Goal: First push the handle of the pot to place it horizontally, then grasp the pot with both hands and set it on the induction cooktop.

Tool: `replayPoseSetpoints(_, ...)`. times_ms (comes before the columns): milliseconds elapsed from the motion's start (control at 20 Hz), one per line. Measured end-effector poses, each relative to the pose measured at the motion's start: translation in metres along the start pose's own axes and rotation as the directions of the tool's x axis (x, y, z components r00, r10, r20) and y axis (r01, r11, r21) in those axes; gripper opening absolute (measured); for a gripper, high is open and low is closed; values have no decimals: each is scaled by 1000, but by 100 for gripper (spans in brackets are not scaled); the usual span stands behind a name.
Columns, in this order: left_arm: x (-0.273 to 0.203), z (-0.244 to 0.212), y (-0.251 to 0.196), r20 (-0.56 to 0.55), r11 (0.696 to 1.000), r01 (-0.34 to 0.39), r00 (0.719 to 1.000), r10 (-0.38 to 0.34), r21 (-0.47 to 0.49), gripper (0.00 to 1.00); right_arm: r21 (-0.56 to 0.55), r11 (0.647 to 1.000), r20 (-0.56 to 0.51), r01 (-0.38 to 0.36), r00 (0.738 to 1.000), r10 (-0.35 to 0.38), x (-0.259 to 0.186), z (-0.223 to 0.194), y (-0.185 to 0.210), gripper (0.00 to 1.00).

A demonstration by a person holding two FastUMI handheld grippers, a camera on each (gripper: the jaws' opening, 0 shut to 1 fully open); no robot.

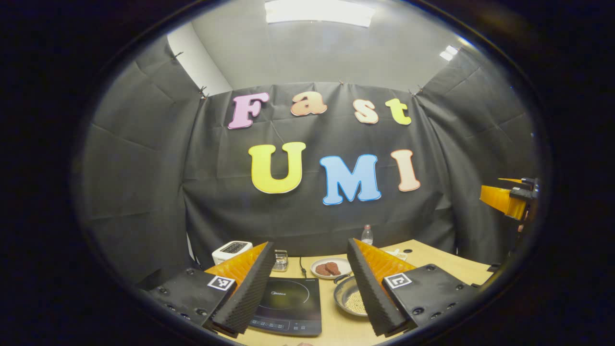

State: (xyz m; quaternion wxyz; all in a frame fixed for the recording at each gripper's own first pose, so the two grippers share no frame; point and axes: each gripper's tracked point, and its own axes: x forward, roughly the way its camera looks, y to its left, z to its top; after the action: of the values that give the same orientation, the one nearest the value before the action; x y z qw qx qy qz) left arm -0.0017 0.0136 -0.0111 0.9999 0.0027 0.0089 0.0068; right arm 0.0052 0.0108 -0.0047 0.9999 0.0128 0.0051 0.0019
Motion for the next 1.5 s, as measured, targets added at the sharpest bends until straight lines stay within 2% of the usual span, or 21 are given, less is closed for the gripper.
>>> replayPoseSetpoints(50, 0, -2, 2, 0, 1000, -3, 1000, 3, 1, 97, 4, 1000, -1, 4, 1000, -4, 0, -1, 0, 98)
replayPoseSetpoints(100, -1, -4, 4, 0, 1000, -6, 1000, 6, 3, 99, 6, 1000, -6, 10, 1000, -10, 0, -6, 1, 98)
replayPoseSetpoints(300, -3, -12, 14, -6, 1000, -19, 1000, 19, 0, 97, 6, 1000, -38, 5, 999, -4, -4, -20, 9, 98)
replayPoseSetpoints(350, -3, -13, 17, -9, 1000, -23, 1000, 23, -6, 99, 6, 1000, -40, 5, 999, -5, -4, -21, 10, 98)
replayPoseSetpoints(450, -2, -13, 21, -10, 1000, -25, 1000, 25, -16, 96, 2, 1000, -44, 4, 999, -4, -4, -24, 13, 98)
replayPoseSetpoints(500, -2, -13, 23, -8, 1000, -25, 1000, 25, -15, 99, 0, 1000, -41, 5, 999, -5, -3, -24, 14, 98)
replayPoseSetpoints(550, -1, -12, 25, -4, 1000, -25, 1000, 25, -12, 97, -2, 1000, -43, 4, 999, -4, -2, -24, 16, 98)
replayPoseSetpoints(650, 0, -11, 30, 3, 1000, -25, 1000, 25, -6, 99, -10, 1000, -45, 12, 999, -12, -1, -25, 18, 96)
replayPoseSetpoints(700, 1, -11, 33, 5, 1000, -27, 1000, 27, -5, 99, -9, 1000, -46, 5, 999, -5, 1, -24, 21, 75)
replayPoseSetpoints(750, 2, -12, 35, 5, 1000, -28, 1000, 28, -7, 99, -11, 1000, -51, 19, 999, -19, 4, -27, 20, 74)
replayPoseSetpoints(800, 3, -13, 37, 5, 1000, -28, 1000, 28, -11, 97, -12, 1000, -57, 21, 998, -21, 5, -30, 22, 67)
replayPoseSetpoints(900, 5, -13, 41, 5, 1000, -26, 1000, 26, -14, 99, -5, 1000, -81, 12, 997, -13, 5, -35, 30, 67)
replayPoseSetpoints(950, 7, -14, 45, 6, 1000, -25, 1000, 25, -13, 99, -7, 999, -79, 36, 996, -36, 6, -33, 28, 67)
replayPoseSetpoints(1000, 8, -14, 48, 8, 1000, -24, 1000, 24, -9, 99, 0, 999, -75, 43, 996, -43, 8, -31, 29, 29)
replayPoseSetpoints(1050, 10, -15, 52, 9, 1000, -23, 1000, 24, -7, 99, 7, 999, -81, 37, 996, -36, 10, -33, 33, 25)
replayPoseSetpoints(1150, 11, -17, 59, 10, 1000, -18, 1000, 19, -11, 99, 11, 1000, -98, 14, 995, -13, 10, -39, 44, 25)
replayPoseSetpoints(1250, 11, -19, 68, 9, 1000, -18, 1000, 18, -15, 99, 7, 999, -93, 39, 995, -39, 10, -36, 45, 27)
replayPoseSetpoints(1300, 11, -21, 72, 10, 1000, -18, 1000, 18, -17, 99, 13, 1000, -102, 10, 995, -8, 12, -40, 55, 3)
replayPoseSetpoints(1500, 9, -25, 85, 9, 1000, -9, 1000, 9, -15, 100, -29, 996, -143, -82, 987, 77, 5, -56, 82, 4)
